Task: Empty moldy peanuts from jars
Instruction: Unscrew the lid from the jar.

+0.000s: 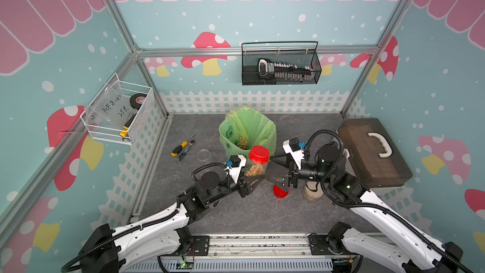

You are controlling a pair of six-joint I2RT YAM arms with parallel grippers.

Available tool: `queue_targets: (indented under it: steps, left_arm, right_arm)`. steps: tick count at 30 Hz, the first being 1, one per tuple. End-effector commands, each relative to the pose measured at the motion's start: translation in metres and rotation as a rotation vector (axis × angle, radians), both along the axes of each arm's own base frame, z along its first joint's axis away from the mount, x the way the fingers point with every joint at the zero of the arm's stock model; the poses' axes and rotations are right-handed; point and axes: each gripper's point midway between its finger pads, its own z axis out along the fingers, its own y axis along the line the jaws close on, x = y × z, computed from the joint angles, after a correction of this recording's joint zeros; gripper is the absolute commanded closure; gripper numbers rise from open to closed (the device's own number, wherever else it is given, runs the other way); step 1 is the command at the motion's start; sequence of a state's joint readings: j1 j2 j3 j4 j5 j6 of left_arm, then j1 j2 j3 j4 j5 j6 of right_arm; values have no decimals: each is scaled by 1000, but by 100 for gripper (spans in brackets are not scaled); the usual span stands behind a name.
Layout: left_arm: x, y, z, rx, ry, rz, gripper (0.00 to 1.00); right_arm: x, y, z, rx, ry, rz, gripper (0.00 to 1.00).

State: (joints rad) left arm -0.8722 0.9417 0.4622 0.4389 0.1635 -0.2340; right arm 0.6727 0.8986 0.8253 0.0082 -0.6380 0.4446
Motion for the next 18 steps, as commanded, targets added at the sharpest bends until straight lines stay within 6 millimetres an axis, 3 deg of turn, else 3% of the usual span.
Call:
queue_targets:
  steps: [1, 7, 12, 18]
  left_arm:
    - [11, 10, 12, -41, -63, 80, 57]
    - [13, 15, 8, -47, -71, 111, 57]
    - [11, 15, 8, -52, -74, 102, 58]
    - [9, 16, 8, -54, -77, 99, 58]
  right_arm:
    - [22, -2, 31, 150, -26, -146, 6]
    - [40, 13, 39, 179, -61, -244, 7]
    - [42, 34, 47, 204, -66, -220, 7]
    - [53, 56, 43, 180, -44, -227, 10]
